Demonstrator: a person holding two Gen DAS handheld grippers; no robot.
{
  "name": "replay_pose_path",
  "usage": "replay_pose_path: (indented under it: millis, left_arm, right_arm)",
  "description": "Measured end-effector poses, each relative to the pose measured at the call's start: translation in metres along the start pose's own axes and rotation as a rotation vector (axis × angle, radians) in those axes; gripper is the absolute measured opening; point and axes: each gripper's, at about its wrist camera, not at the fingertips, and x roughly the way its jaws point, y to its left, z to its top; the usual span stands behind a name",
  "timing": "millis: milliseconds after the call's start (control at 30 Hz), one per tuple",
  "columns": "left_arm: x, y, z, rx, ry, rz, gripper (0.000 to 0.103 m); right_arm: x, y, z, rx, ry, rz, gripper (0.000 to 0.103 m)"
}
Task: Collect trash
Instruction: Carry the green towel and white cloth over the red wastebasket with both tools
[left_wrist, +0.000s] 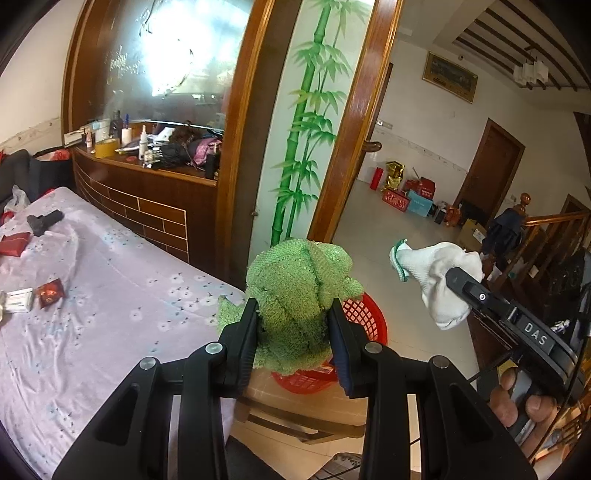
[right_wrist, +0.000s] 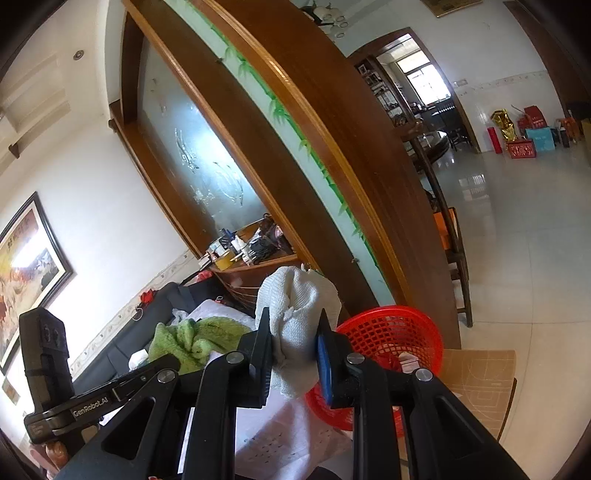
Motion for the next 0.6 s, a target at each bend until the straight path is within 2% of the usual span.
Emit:
replay_pose_path:
  millis: [167,300,600]
  left_arm:
    - [0.028,-0.008,0.003,0.004,0.032,-0.018,0.035]
    - [0.055,-0.008,0.001,-0.025,0.091,-0.046,0.035]
    - [0.1,-0.011,-0.004,-0.033,0.159,-0.039,0.035]
  right_arm:
    - [0.005,-0.012,0.002,0.019,-0.001,-0.026,0.022]
    - [0.009,-0.019,0.002,0.021,0.005,-0.051,0.022]
    - [0.03,-0.041,-0.005,0.059,0.054,-0.093,0.022]
